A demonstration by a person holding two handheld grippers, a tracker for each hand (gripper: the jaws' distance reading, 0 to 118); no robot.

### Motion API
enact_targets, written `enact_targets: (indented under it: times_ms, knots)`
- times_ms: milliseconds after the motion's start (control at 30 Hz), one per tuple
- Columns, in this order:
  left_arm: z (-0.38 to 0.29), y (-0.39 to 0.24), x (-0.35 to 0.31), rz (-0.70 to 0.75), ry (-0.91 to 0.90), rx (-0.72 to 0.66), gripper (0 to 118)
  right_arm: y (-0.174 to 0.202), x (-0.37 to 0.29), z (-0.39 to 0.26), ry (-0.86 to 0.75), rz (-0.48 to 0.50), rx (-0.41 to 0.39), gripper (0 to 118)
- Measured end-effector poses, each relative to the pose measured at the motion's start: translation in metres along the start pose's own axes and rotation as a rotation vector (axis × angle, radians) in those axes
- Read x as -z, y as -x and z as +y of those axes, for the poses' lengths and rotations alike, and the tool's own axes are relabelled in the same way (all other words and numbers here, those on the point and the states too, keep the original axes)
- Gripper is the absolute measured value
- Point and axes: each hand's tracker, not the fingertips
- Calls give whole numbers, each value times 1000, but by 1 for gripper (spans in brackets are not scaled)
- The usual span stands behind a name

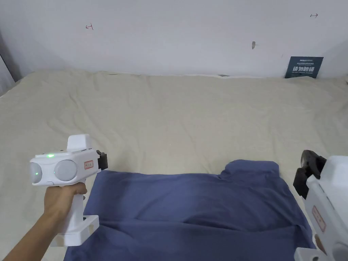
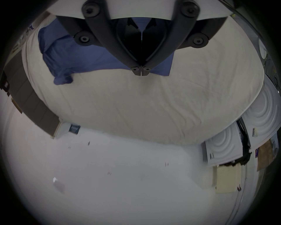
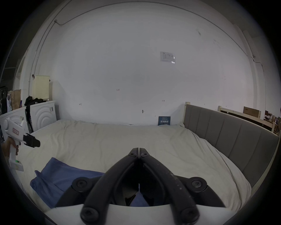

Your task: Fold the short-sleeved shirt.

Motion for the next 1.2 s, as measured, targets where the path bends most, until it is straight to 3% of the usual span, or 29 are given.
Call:
enact_targets:
  times_ms: [200,267,300,333,367,400,433,500,567,667,700,733,767,833,900,967,1033,1133,1200]
  knots:
    - [12,17,92,24,216,74,3,-2,41,-6,49,-18,-1,1]
    - [10,22,117,25,292,84,25,-3,55,-9,70,-25,2,1]
    - [8,22,129,39,320,88,43,-4,61,-10,78,-30,4,1]
    - [7,24,139,73,302,78,73,-4,67,-12,86,-35,6,1]
    - [4,21,140,78,309,77,93,-5,73,-14,95,-38,6,1]
    - [2,22,147,81,310,70,106,-5,80,-16,107,-43,4,1]
    - [0,23,152,87,307,60,109,-6,84,-18,114,-48,3,1]
    - [-3,24,163,92,334,34,102,-7,94,-22,133,-51,6,1]
    - [-8,22,168,96,367,25,79,-7,102,-26,149,-54,6,2]
    - [-15,15,160,89,322,45,66,-10,112,-31,181,-48,13,2]
    - [-16,12,156,72,315,59,55,-13,116,-33,196,-39,27,2]
    - [-16,8,153,68,299,74,26,-15,121,-35,214,-33,44,2]
    - [-13,11,153,51,285,88,5,-18,127,-37,237,-28,68,2]
    - [-13,5,150,51,284,103,4,-26,142,-42,298,-22,99,6]
    - [-12,7,146,60,255,118,3,-38,162,-48,371,-11,137,23]
    - [-8,9,132,46,198,92,3,-52,185,-58,447,-2,195,72]
    - [-3,10,115,13,147,69,3,-63,212,-71,555,1,208,112]
    - [2,12,98,3,123,85,3,-73,248,-92,677,-9,218,115]
    - [4,8,90,-13,115,90,3,-73,266,-103,699,-15,206,110]
